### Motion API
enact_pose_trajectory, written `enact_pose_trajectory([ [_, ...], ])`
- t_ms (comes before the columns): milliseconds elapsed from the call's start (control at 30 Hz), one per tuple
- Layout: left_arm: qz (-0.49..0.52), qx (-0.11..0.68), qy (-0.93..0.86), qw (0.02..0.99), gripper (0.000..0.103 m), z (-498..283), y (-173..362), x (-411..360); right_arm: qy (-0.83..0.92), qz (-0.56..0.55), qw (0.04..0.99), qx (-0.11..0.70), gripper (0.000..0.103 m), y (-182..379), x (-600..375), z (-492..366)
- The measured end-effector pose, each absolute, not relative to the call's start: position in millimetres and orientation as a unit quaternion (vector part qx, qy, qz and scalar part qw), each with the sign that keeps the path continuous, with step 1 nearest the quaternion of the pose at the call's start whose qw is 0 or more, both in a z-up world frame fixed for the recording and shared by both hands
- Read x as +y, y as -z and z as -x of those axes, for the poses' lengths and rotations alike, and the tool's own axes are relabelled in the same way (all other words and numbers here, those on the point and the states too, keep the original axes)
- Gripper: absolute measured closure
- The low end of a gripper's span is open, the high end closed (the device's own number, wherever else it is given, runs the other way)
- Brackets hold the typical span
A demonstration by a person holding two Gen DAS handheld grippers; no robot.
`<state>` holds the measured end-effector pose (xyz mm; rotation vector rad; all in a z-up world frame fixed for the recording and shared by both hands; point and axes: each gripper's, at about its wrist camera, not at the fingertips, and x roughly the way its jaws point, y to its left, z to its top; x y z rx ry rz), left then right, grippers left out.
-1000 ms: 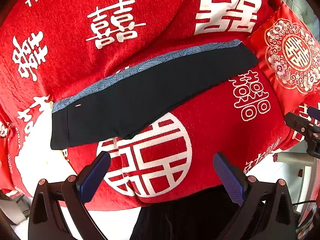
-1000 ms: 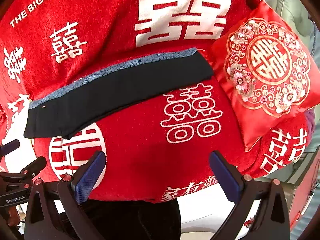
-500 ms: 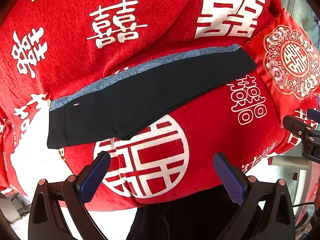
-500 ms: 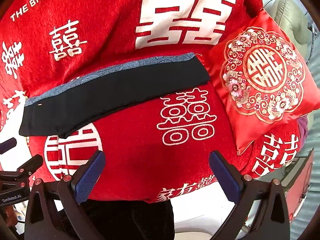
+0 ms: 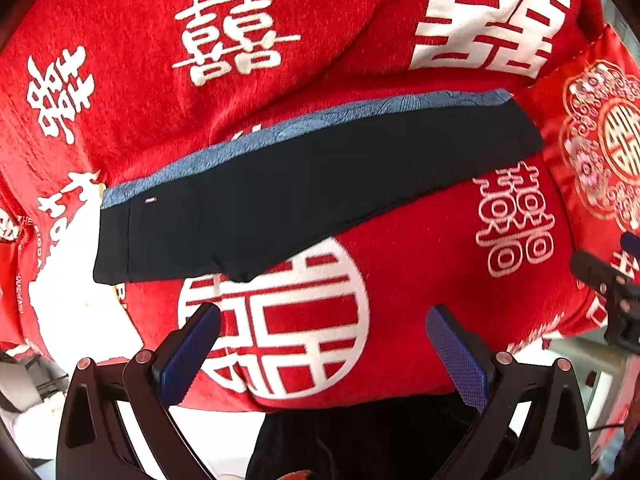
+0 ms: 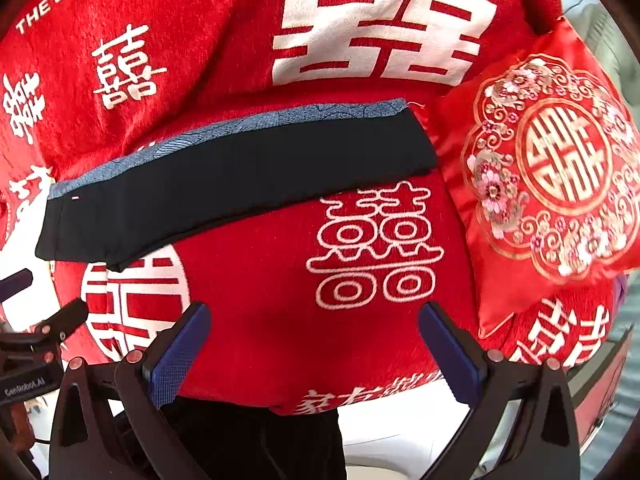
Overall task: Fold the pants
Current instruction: 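Open both grippers and pull back from the folded pants strip, then grasp the leg end of the black pants strip with the right gripper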
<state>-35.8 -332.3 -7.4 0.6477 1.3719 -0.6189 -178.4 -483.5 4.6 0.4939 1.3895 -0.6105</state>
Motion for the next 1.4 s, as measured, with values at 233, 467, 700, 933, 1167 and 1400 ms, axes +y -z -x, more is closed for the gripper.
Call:
enact_pose_trajectory([
  [233,-0.292,0.620,0.275,0.674,0.000,46,25,-376,0.246,-0.237,0.697,0.630,0.000,14,-525,187],
  [467,-0.277,0.635,0.254,0.675,0.000,48,37,-396,0.212,-0.283,0.696,0.625,0.000,32,-548,199],
  [700,-0.290,0.631,0.245,0.677,0.000,51,44,-408,0.198,-0.338,0.692,0.606,0.000,46,-564,213],
  [933,-0.293,0.636,0.239,0.672,0.000,47,67,-420,0.205,-0.327,0.677,0.627,0.000,68,-574,221],
  [1167,-0.270,0.621,0.230,0.699,0.000,23,96,-436,0.215,-0.340,0.663,0.631,0.000,111,-592,230],
  [1400,-0.255,0.587,0.229,0.733,0.000,-8,123,-475,0.226,-0.448,0.690,0.521,0.004,140,-637,235],
])
